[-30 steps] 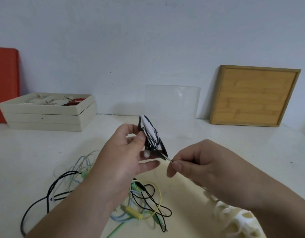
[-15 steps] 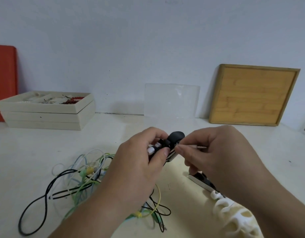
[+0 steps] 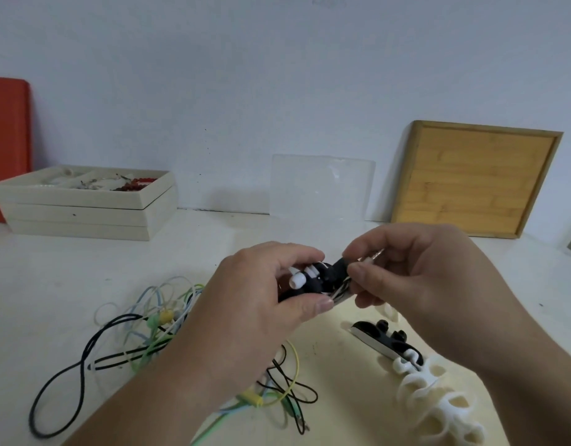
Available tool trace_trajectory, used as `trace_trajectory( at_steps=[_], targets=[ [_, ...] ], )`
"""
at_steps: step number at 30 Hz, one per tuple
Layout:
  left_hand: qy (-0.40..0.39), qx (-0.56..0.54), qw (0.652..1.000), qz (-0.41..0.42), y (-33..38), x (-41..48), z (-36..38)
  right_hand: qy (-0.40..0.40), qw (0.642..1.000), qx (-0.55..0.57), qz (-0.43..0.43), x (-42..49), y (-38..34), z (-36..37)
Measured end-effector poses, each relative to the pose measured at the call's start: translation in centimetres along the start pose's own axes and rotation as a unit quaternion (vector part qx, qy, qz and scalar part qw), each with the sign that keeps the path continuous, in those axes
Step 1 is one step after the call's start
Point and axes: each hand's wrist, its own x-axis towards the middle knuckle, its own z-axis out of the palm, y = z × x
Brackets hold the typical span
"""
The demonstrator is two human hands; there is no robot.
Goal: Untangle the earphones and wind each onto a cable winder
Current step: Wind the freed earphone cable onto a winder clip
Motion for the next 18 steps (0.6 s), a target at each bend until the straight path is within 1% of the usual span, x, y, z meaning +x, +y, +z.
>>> trace_trajectory(
  at_steps=[5, 9, 14, 16, 18],
  targets=[
    [-0.037, 0.031, 0.999, 0.010, 0.6, -0.3, 0.3, -0.005, 1.000, 0.008, -0.028, -0.1, 0.0, 0.4],
    [-0.064, 0.006, 0.998, 0.002, 1.2, -0.3, 0.1, -0.010, 0.999, 0.003, -0.048, -0.1, 0.2, 0.7],
    [-0.061, -0.048, 0.997, -0.027, 1.1, -0.4, 0.3, -0.040, 0.997, -0.015, -0.067, -0.1, 0.3, 0.8],
    [-0.055, -0.065, 0.996, -0.027, 1.2, -0.3, 0.4, -0.035, 0.997, -0.021, -0.064, -0.1, 0.2, 1.1],
    [-0.054, -0.081, 0.995, -0.019, 1.2, -0.4, 0.6, -0.011, 0.997, -0.026, -0.066, -0.1, 0.3, 1.4]
  ],
)
